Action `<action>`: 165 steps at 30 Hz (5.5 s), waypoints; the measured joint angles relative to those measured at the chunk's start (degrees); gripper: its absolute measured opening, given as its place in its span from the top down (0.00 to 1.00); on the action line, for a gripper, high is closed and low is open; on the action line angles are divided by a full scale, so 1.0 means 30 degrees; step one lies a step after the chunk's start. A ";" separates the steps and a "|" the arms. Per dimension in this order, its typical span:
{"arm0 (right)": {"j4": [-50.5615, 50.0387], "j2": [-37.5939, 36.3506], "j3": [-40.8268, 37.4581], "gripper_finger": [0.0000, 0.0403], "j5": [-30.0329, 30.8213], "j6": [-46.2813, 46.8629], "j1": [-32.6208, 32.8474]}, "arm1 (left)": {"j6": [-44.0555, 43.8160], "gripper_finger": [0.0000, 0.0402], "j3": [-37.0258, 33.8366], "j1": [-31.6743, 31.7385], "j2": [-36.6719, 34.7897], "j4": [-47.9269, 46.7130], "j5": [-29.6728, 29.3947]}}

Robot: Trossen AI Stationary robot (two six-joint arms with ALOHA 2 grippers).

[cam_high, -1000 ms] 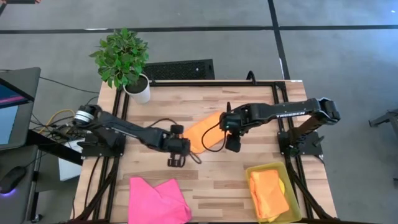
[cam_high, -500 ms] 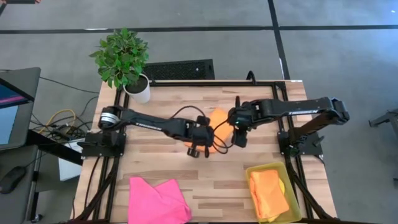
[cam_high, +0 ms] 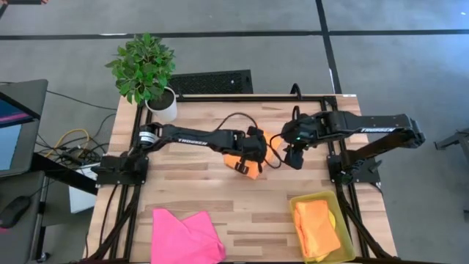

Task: Fold microfiber towels
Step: Fold the orange cloth, then stack the folded orange cloth on top of the folded orange cloth in the yellow bin

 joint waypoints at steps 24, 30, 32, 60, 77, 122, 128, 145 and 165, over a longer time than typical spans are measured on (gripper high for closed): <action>-0.0840 -0.1628 0.0007 0.54 -0.0029 -0.0568 0.0000 | 0.2308 1.00 0.0103 0.2181 0.0444 0.5424 0.1347; -0.0692 -0.1624 0.0007 0.54 -0.0036 -0.0492 -0.0020 | 0.2069 1.00 0.0715 0.2875 0.1508 0.4959 0.0859; -0.0614 -0.1633 0.0007 0.54 -0.0036 -0.0240 -0.0030 | 0.1663 1.00 0.0997 0.3109 0.1508 0.3983 0.0780; -0.0483 -0.1621 0.0007 0.54 0.0047 0.0313 -0.0033 | 0.1680 1.00 0.4656 0.3402 0.2841 0.1942 0.0926; -0.0228 -0.1621 0.0007 0.54 0.0044 0.0313 -0.0030 | 0.0699 0.81 0.4584 0.3269 0.3373 0.2539 0.0415; 0.9389 0.4250 -0.7016 0.54 0.0154 -0.9532 0.2691 | -0.9434 0.71 0.6676 0.0595 -0.7891 -1.1596 -0.2422; 1.1667 0.6253 -0.7002 0.54 0.0012 -0.9720 0.1987 | -0.9783 0.71 0.6683 -0.0052 -0.9121 -1.3428 -0.3729; 1.1710 0.9209 -0.6896 0.54 0.1067 -0.7263 0.1632 | -1.1376 0.71 0.6683 -0.0068 -0.9930 -1.4181 -0.3789; 1.0373 0.9368 -0.6929 0.54 0.3850 -0.4161 0.1565 | -1.2948 0.71 0.6683 -0.0068 -0.9923 -1.4189 -0.4161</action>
